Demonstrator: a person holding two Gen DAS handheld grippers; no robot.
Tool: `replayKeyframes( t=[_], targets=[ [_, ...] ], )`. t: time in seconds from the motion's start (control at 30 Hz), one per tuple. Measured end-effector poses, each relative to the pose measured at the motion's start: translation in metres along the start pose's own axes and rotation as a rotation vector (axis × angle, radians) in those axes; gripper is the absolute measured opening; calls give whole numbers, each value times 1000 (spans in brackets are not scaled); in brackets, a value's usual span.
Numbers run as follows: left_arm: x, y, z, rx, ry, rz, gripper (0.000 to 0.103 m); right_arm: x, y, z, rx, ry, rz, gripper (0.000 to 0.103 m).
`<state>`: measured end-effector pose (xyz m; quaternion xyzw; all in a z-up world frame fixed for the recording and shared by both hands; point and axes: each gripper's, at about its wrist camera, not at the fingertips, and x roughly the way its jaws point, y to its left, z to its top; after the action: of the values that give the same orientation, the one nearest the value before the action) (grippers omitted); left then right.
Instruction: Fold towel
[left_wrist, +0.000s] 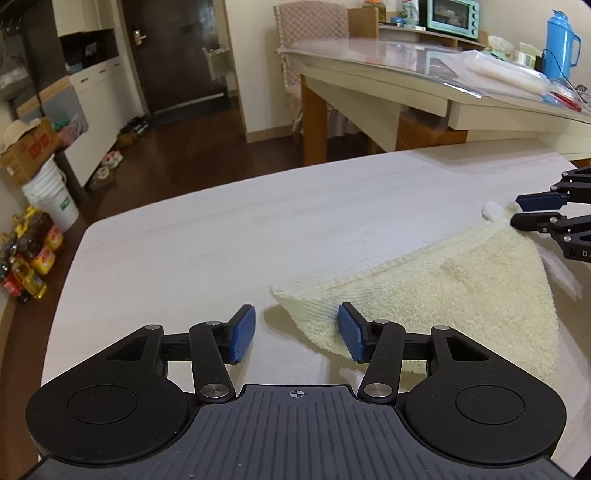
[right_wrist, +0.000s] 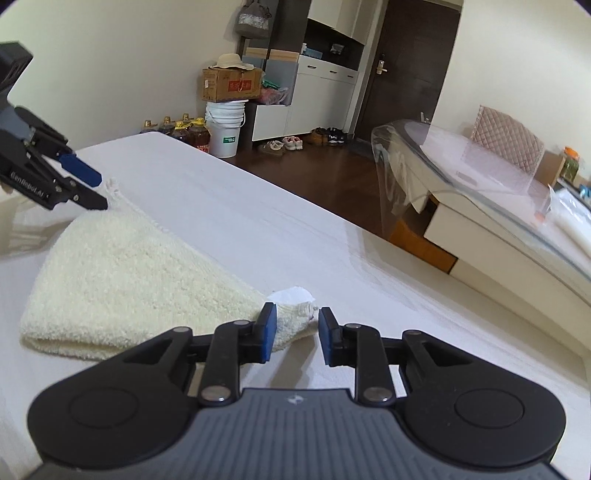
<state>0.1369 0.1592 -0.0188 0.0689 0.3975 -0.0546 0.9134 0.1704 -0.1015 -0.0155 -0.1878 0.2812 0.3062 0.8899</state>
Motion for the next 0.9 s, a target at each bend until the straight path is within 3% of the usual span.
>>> replayKeyframes(
  t=[0.6,0.9],
  targets=[
    [10,-63,15,62,-22,-53,54,-34,-39,-31,16,24,-92,32],
    [14,-69,18,24,-17,-41,57,-43,-42,-38,4,18,-100,32]
  ],
)
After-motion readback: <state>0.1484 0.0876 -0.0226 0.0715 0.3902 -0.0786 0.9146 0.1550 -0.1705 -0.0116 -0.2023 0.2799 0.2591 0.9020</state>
